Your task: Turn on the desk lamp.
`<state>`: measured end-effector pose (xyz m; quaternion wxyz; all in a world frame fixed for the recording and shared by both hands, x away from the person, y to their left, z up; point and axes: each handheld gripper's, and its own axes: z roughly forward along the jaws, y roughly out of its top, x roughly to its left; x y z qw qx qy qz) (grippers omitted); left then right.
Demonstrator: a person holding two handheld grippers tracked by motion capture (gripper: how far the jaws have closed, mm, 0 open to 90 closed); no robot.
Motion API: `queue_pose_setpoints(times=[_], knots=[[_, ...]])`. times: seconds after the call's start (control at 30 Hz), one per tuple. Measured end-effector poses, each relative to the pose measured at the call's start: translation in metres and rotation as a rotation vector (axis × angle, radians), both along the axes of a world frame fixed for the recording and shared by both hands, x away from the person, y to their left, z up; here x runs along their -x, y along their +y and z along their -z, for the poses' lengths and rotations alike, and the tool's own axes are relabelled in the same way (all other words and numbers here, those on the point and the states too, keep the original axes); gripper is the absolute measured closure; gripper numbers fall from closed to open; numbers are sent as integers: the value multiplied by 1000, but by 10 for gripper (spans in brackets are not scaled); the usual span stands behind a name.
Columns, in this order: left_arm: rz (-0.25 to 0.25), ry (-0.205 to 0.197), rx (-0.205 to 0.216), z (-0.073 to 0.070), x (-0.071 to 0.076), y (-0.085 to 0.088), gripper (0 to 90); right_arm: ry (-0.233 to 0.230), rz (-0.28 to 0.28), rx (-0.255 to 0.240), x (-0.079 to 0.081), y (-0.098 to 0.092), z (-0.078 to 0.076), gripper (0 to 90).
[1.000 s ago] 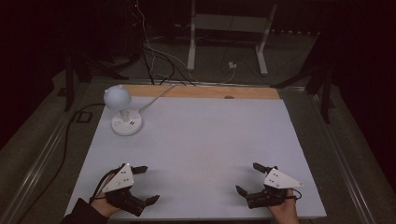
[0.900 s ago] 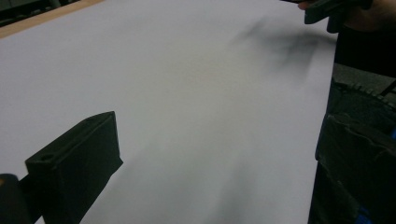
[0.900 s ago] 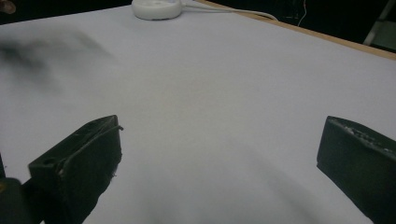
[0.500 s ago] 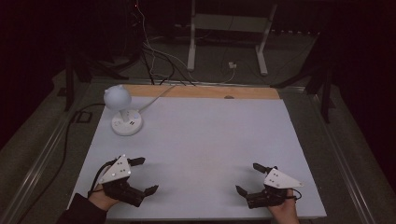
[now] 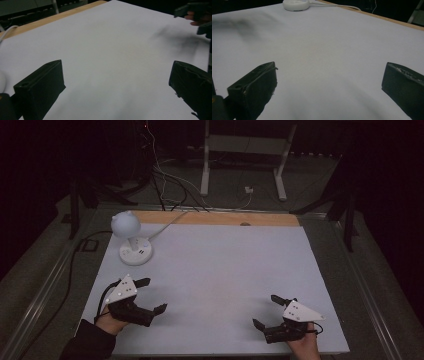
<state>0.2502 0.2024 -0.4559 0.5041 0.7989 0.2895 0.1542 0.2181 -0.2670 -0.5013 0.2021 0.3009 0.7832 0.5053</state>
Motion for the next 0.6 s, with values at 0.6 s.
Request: queue_pose_setpoints(times=[0.6], knots=[[-151,5,18,-5,-36,7,6,8,-5,-2,0,0,0,0]])
